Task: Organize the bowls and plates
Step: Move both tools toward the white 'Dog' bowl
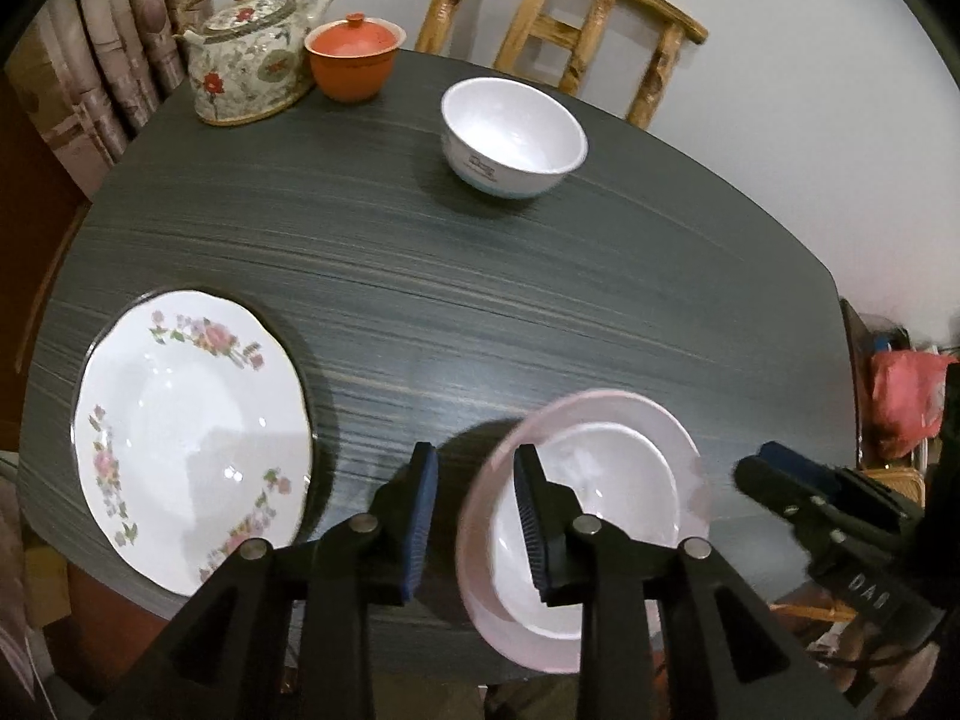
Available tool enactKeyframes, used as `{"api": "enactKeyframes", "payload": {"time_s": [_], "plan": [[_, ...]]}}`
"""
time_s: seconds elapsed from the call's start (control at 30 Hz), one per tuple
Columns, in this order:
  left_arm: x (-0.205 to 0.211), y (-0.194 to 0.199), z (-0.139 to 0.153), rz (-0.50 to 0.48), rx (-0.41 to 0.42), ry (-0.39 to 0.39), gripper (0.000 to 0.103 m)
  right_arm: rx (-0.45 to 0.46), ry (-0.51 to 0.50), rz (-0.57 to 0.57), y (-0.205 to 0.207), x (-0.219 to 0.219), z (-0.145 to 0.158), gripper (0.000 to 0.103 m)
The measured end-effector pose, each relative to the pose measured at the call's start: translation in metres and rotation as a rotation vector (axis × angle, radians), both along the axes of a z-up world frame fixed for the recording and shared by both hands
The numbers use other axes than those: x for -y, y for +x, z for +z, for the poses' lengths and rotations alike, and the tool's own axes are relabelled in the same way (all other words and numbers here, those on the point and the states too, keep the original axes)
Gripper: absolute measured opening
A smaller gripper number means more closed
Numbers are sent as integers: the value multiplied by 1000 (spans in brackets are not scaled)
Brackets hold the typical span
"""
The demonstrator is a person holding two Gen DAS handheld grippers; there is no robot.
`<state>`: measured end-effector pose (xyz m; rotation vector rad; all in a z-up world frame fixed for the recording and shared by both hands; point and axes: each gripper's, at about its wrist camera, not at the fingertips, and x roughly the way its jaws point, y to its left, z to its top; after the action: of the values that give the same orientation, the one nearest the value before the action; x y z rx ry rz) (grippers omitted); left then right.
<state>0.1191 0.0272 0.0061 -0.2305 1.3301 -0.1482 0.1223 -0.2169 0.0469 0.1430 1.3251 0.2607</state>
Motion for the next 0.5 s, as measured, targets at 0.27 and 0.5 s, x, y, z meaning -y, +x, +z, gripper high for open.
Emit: {"api": "enactKeyframes", "payload": {"time_s": [0.27, 0.5], "plan": [[-23, 33, -7, 68, -8, -20, 32, -19, 34, -9, 34, 14, -9, 35], [-37, 66, -4, 132, 21, -93, 32, -9, 50, -2, 73, 19, -12, 35]]}}
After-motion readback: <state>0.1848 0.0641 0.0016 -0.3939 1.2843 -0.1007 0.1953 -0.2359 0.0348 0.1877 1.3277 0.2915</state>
